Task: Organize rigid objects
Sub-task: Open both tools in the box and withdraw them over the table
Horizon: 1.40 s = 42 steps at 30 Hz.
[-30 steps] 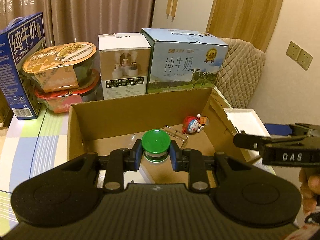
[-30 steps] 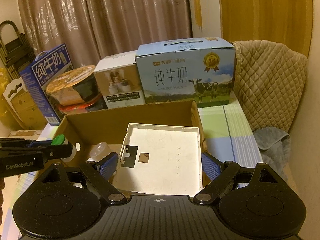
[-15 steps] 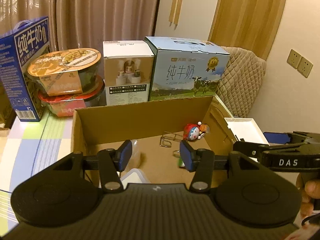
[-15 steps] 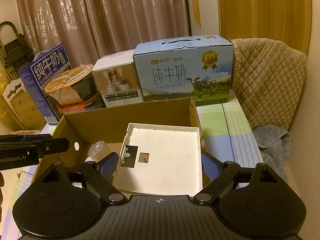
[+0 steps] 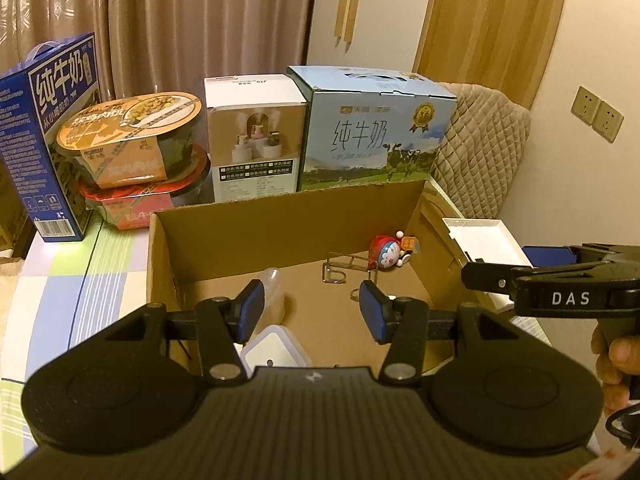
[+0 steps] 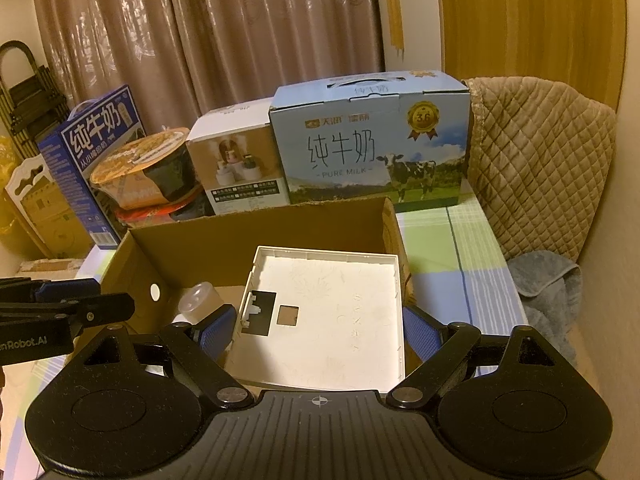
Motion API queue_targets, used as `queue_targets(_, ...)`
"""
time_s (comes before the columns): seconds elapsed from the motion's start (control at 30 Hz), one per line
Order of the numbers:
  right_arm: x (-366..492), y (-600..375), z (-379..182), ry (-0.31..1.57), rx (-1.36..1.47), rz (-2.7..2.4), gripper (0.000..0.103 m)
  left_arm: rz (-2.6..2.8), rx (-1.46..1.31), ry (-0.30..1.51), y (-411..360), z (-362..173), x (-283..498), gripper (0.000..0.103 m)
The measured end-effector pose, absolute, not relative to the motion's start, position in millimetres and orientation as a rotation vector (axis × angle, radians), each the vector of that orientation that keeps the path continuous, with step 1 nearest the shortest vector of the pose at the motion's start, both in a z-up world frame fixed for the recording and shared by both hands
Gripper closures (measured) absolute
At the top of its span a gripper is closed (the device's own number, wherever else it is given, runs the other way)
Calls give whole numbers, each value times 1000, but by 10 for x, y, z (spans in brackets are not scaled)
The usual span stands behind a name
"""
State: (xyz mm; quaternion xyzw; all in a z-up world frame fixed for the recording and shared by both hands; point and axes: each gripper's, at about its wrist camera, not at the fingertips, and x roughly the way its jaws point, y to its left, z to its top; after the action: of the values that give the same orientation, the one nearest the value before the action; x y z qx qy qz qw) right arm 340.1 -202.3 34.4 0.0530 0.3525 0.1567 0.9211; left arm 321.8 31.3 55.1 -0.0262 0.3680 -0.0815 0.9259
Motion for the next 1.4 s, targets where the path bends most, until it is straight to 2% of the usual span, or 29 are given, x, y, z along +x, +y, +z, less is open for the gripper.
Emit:
queue_targets(0.37,3517,-1970,231,735,152,363,17,-136,-70,766,433,495,3200,56)
queue_targets(0.53,3469,-2084,260,688,215,336,12,-127,-86,762,484,488,3116,56)
queue_targets(0.73,3271,-2205,317,683,218,316,12,-111,-114,760,538,514,2921,55)
queue_targets(0.97,2915,-2304,406,687,248,301,12,-86,-145,744,592,625,2571,50)
queue_targets(1.03,2785,-2304,444,684,249,305,12,-77,-149,736,607,667,2450,48)
queue_targets(1.2,2456,-2328,500,686,266,302,12,-51,-161,725,652,750,2126,33)
queue_targets(1.4,2012,-2316,512,694,276,308,12,-16,-184,709,749,817,1729,23)
